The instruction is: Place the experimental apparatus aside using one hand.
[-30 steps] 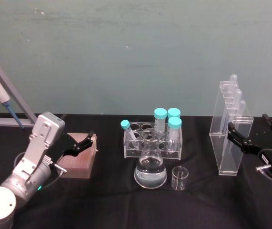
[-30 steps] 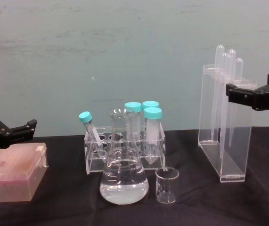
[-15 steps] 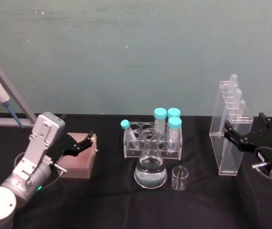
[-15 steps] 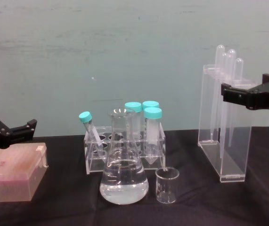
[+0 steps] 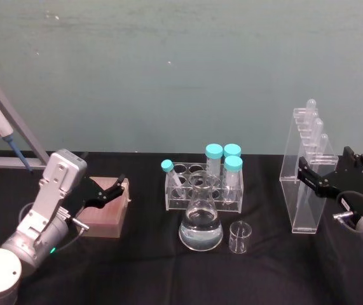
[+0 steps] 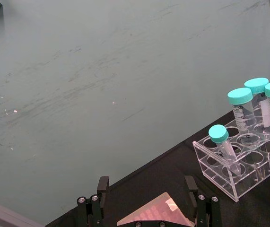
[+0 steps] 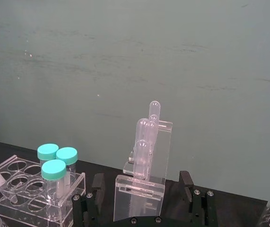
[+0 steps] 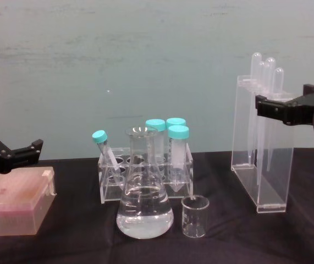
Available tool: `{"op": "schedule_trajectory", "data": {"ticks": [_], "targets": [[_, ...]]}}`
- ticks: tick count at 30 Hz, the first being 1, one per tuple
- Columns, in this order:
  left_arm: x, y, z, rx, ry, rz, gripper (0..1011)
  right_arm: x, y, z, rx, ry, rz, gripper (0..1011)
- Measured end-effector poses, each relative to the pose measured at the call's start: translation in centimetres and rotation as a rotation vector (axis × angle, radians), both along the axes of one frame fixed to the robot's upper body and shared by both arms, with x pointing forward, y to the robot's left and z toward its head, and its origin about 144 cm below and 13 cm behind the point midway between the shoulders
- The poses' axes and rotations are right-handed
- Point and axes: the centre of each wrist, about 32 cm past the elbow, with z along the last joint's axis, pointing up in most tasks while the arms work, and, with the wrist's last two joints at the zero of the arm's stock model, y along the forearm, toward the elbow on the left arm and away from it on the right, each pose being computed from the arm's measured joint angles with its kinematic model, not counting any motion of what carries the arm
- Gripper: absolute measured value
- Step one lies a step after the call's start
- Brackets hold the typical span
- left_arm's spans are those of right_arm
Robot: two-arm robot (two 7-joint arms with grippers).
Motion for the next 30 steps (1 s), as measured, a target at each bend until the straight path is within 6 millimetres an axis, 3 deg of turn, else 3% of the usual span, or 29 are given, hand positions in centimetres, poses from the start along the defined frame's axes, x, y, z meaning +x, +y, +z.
{"op": "schedule_trajectory", "data": {"ticks": [30], "targets": [[0.0,0.0,0.0,0.0,0.0,0.0,1000,0.8,1.4,-0.4,0.026,0.008,-0.045,1000]]}}
